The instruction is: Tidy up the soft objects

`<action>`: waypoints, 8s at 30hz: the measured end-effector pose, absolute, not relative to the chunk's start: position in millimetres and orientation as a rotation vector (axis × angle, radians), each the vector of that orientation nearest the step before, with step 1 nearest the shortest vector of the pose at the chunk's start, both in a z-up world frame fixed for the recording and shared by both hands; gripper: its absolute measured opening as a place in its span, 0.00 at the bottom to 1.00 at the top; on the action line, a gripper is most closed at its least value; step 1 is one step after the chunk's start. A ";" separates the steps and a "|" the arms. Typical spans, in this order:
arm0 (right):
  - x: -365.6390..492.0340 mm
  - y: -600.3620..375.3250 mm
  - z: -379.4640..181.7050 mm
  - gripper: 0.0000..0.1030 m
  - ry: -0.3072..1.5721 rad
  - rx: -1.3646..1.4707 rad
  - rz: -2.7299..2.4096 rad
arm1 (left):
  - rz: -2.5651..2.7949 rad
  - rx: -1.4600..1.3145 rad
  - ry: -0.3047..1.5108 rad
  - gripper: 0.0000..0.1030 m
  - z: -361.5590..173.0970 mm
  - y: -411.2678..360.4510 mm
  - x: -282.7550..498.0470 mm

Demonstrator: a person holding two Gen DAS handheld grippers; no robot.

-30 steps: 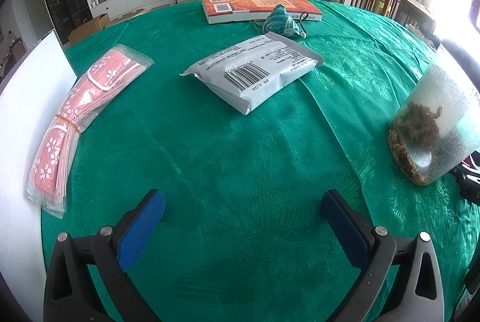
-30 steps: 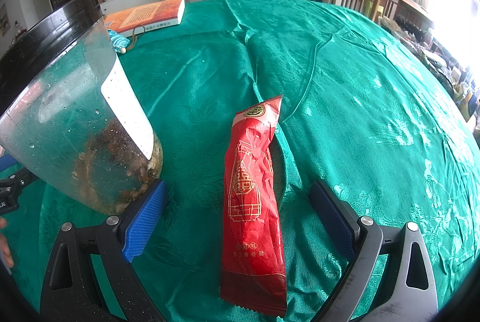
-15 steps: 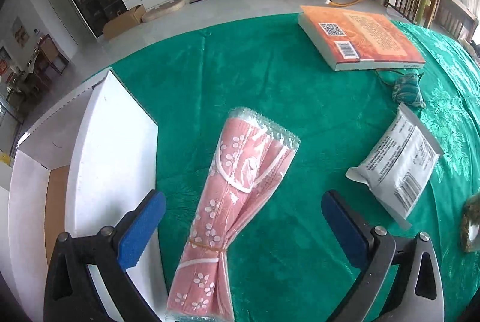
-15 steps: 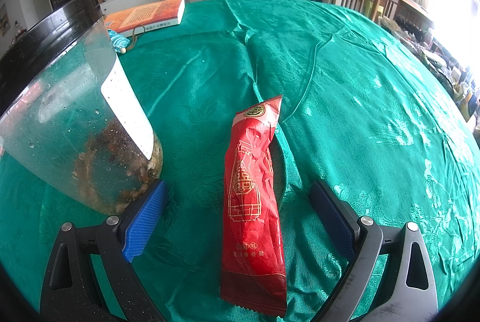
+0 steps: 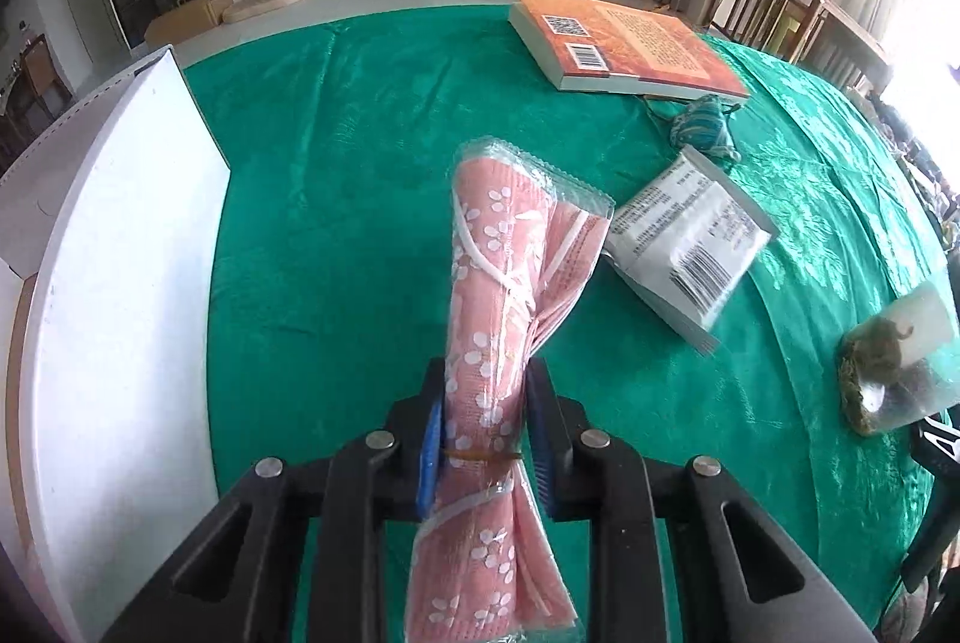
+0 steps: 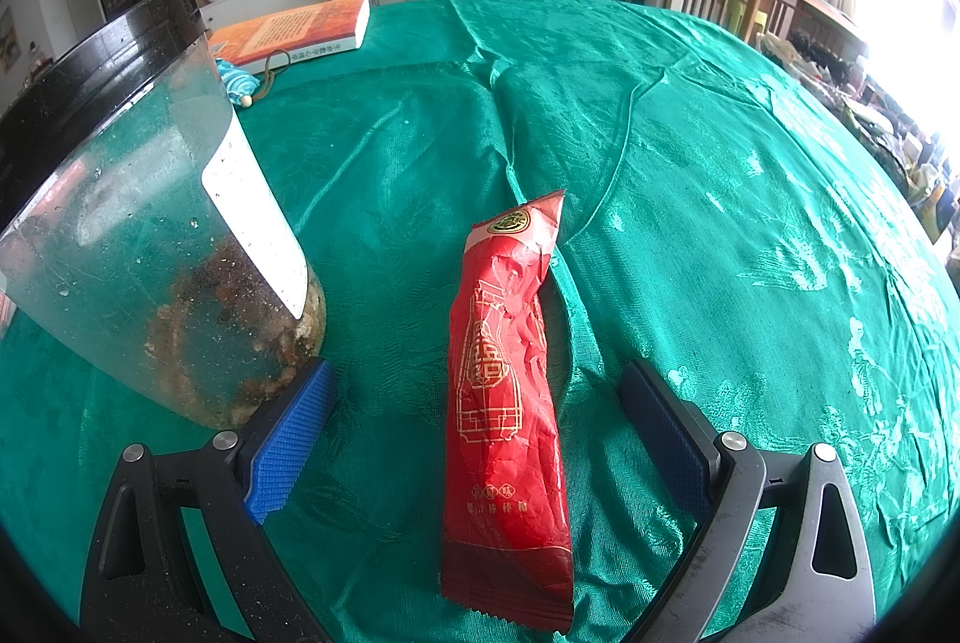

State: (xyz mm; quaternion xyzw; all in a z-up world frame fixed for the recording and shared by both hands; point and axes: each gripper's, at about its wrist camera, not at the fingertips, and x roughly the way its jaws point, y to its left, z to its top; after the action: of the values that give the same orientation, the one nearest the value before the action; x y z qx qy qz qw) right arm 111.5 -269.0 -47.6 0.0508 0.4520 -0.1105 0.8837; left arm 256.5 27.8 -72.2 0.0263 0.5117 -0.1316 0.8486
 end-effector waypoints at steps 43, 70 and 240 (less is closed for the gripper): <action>111.5 -269.2 -47.7 0.94 0.941 0.106 -0.230 | -0.307 0.148 0.955 1.00 -107.1 -52.9 143.4; 111.6 -269.0 -47.7 0.94 0.941 0.106 -0.230 | -0.307 0.148 0.954 1.00 -107.0 -52.3 143.2; 34.3 -184.7 -46.1 0.87 0.898 0.155 -0.240 | -0.477 0.331 1.076 0.94 -101.7 -108.3 346.0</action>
State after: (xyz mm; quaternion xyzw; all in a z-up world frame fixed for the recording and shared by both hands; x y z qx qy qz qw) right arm 34.3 -184.7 -46.1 0.0748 0.4324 -0.1158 0.8911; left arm 346.0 -108.3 -101.7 0.1553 0.5053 -0.2240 0.8188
